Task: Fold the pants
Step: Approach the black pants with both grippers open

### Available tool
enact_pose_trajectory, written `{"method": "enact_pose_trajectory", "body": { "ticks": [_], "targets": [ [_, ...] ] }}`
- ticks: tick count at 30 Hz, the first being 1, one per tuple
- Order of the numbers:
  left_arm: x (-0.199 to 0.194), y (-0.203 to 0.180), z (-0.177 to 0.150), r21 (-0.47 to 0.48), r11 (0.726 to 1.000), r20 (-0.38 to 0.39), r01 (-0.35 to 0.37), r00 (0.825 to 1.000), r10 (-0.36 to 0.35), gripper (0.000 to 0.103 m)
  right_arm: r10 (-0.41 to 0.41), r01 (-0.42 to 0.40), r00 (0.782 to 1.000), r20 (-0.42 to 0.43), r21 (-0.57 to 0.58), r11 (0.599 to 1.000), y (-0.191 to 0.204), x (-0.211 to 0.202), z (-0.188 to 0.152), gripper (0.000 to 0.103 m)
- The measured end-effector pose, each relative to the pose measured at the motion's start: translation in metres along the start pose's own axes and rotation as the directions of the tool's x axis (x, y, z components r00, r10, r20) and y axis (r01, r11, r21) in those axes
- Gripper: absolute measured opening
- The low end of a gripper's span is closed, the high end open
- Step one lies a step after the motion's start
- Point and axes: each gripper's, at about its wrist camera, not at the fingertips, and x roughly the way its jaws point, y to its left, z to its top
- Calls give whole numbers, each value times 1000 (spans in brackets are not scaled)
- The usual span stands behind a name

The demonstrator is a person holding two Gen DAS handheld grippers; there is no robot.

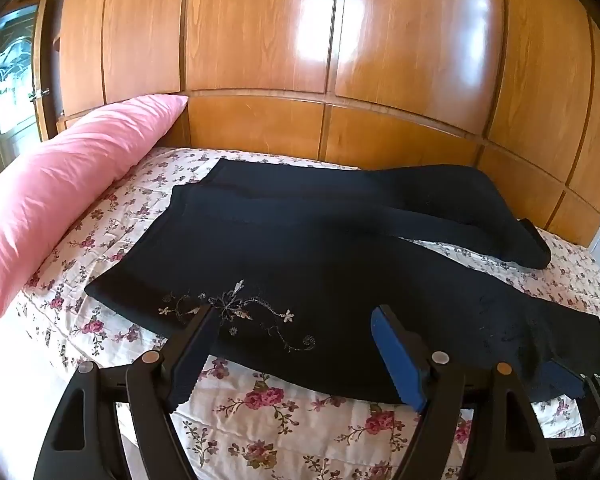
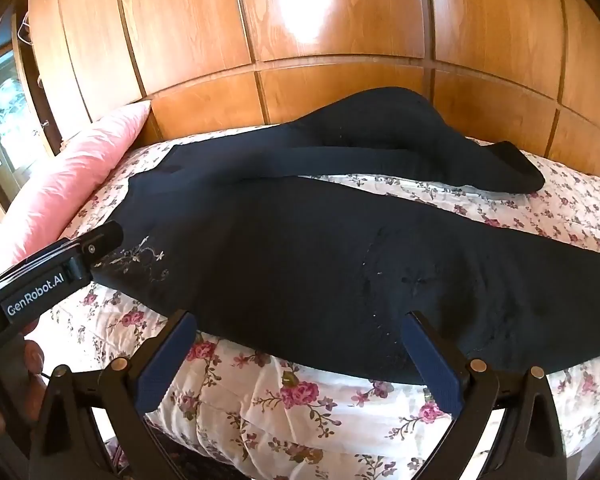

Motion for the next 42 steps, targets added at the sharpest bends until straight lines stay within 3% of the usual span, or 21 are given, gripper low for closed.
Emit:
{"method": "enact_pose_trajectory", "body": {
  "ticks": [32, 40, 42],
  "targets": [
    [6, -2, -3, 8, 1000, -25, 20, 1000, -20, 80, -9, 10, 999, 45, -15, 1000, -2, 0, 1, 103],
    [16, -2, -8, 12, 999, -63, 42, 997, -41, 80, 11, -11, 1000, -19, 5, 1000, -7, 8, 0, 103],
    [21, -3, -11, 16, 998, -82, 58, 995, -57, 81, 40, -39, 999, -29, 37, 999, -15, 10, 0, 97]
  ]
}}
